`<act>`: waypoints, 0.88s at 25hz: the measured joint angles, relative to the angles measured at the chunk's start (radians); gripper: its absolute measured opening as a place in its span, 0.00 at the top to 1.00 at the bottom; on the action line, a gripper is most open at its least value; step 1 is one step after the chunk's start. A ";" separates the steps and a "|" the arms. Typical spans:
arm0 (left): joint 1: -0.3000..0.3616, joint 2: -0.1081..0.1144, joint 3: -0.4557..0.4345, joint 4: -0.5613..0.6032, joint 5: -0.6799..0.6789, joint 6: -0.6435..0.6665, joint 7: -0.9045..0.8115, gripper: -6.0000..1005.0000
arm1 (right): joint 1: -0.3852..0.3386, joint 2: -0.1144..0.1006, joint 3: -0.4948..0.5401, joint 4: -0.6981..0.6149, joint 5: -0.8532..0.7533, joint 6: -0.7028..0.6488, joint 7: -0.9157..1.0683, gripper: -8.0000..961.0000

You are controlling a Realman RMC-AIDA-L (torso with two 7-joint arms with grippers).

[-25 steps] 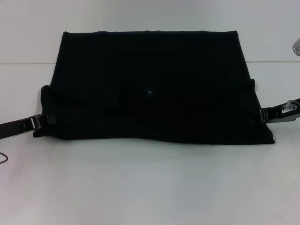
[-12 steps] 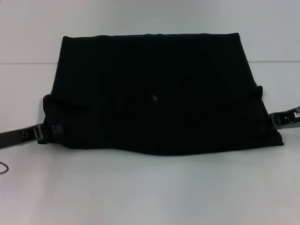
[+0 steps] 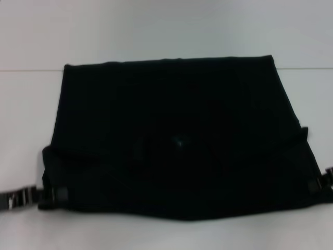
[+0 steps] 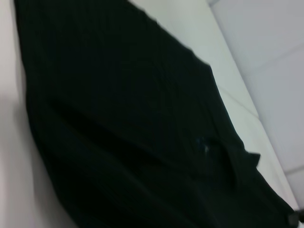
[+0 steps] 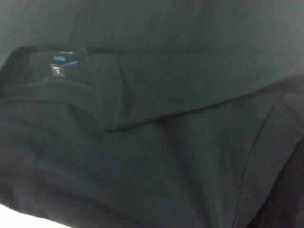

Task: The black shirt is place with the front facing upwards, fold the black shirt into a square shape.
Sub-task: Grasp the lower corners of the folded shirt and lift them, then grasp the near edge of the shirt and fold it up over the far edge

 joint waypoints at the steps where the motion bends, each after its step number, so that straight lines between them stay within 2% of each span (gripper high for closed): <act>1: 0.005 0.000 -0.010 0.004 0.028 0.034 -0.004 0.93 | -0.007 0.000 0.005 0.000 0.000 -0.022 -0.015 0.94; 9: 0.018 0.001 -0.046 0.022 0.185 0.191 -0.052 0.93 | -0.043 0.009 -0.001 0.010 -0.011 -0.143 -0.090 0.94; 16: 0.004 0.003 -0.041 0.022 0.200 0.226 -0.061 0.93 | -0.046 0.018 0.006 0.013 -0.018 -0.158 -0.105 0.94; 19: -0.013 0.012 -0.055 0.020 0.189 0.216 -0.060 0.93 | -0.037 0.017 0.050 0.021 -0.014 -0.152 -0.106 0.94; 22: -0.035 0.023 -0.085 0.016 0.172 0.204 -0.062 0.93 | -0.028 0.007 0.144 0.041 0.002 -0.143 -0.102 0.94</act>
